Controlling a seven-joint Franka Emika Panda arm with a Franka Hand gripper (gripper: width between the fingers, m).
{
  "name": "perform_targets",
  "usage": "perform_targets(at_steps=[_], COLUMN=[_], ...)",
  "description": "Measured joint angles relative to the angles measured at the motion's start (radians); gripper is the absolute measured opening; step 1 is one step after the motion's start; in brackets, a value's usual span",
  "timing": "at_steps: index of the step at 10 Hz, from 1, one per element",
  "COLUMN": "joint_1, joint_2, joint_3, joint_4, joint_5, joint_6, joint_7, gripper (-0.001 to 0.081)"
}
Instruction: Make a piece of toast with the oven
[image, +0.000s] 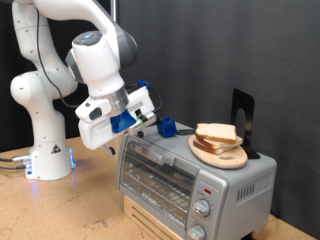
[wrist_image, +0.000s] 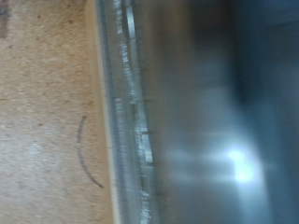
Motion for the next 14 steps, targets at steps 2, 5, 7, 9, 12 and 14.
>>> perform_targets(at_steps=[2, 5, 7, 9, 12, 14], joint_1=[-0.012, -0.062, -0.102, -0.143, -0.183, -0.198], joint_2=[0.008, 0.009, 0.023, 0.055, 0.126, 0.186], joint_3=[0.0, -0.01, -0.02, -0.03, -0.054, -0.069], joint_4=[-0.007, -0.009, -0.01, -0.01, -0.003, 0.004], joint_5=[-0.02, -0.07, -0.116, -0.159, -0.188, -0.189], joint_6=[0.026, 0.035, 0.049, 0.077, 0.135, 0.178], joint_7=[0.024, 0.032, 0.043, 0.051, 0.044, 0.032], gripper=[0.0808, 0.0808, 0.0808, 0.0808, 0.0808, 0.0808])
